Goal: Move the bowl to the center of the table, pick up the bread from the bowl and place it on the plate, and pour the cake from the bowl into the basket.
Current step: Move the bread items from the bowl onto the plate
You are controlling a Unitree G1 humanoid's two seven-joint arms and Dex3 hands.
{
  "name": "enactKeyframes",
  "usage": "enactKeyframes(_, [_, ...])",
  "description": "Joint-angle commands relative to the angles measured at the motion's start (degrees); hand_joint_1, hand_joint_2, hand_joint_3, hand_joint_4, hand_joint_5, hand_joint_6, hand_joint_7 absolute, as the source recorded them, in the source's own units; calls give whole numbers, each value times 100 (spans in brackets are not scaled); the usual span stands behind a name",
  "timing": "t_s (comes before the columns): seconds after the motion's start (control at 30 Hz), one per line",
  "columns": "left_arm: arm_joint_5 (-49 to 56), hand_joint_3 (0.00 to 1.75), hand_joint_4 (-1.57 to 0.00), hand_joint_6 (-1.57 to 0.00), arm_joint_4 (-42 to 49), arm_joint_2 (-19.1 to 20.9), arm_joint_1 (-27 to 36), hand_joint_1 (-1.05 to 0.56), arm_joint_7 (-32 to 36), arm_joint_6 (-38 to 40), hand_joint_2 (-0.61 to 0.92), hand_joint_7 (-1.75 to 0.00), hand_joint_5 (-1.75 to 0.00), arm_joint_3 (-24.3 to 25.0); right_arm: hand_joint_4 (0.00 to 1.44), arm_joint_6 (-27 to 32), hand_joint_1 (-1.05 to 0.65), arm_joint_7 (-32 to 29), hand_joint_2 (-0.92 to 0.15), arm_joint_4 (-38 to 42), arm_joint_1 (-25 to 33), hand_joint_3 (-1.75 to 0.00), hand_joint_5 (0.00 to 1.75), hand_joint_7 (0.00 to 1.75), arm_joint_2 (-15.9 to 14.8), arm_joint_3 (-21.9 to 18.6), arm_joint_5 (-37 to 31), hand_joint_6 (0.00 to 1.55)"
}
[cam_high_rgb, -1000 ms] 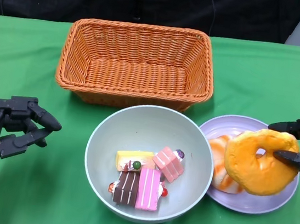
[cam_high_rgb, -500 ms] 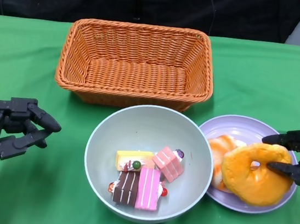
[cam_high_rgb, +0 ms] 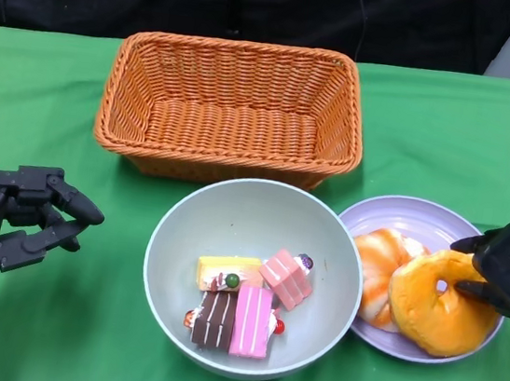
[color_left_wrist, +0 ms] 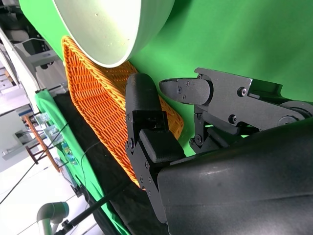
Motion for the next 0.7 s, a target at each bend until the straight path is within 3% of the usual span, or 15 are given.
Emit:
enactKeyframes(0.03, [-29, 25, -86, -94, -3, 112, -41, -9, 62, -37, 92, -75, -110, 31, 109, -71, -16, -101, -92, 43, -7, -1, 11, 0, -116, 72, -150, 81])
enactKeyframes(0.1, [-21, 25, -87, -94, 9, 119, -43, -8, 56, -68, 92, -75, -111, 26, 98, -217, -23, -100, -92, 25, 37, -1, 5, 0, -218, 161, -266, 67])
enactKeyframes(0.13, [-10, 25, -87, -94, 11, 124, -42, -9, 62, -80, 92, -75, -112, 21, 85, -267, -27, -85, -92, 23, 50, -1, 2, 0, -250, 185, -306, 59])
enactKeyframes(0.23, [-13, 25, -86, -94, 5, 119, -40, -9, 63, -68, 92, -75, -112, 22, 64, -441, -35, -94, -92, 56, 71, 0, 0, 0, -322, 263, -433, 49])
enactKeyframes(0.5, [40, 25, -86, -94, 10, 127, -44, -10, 104, -60, 92, -76, -117, 15, 35, -502, -42, -114, -92, -94, 140, -1, 0, 0, -312, 299, -548, 26])
enactKeyframes(0.7, [0, 25, -84, -95, -8, 108, -42, -9, 64, -54, 92, -75, -118, 26, 29, -601, -43, -42, -92, -230, 193, -2, 0, 0, -284, 220, -413, 22])
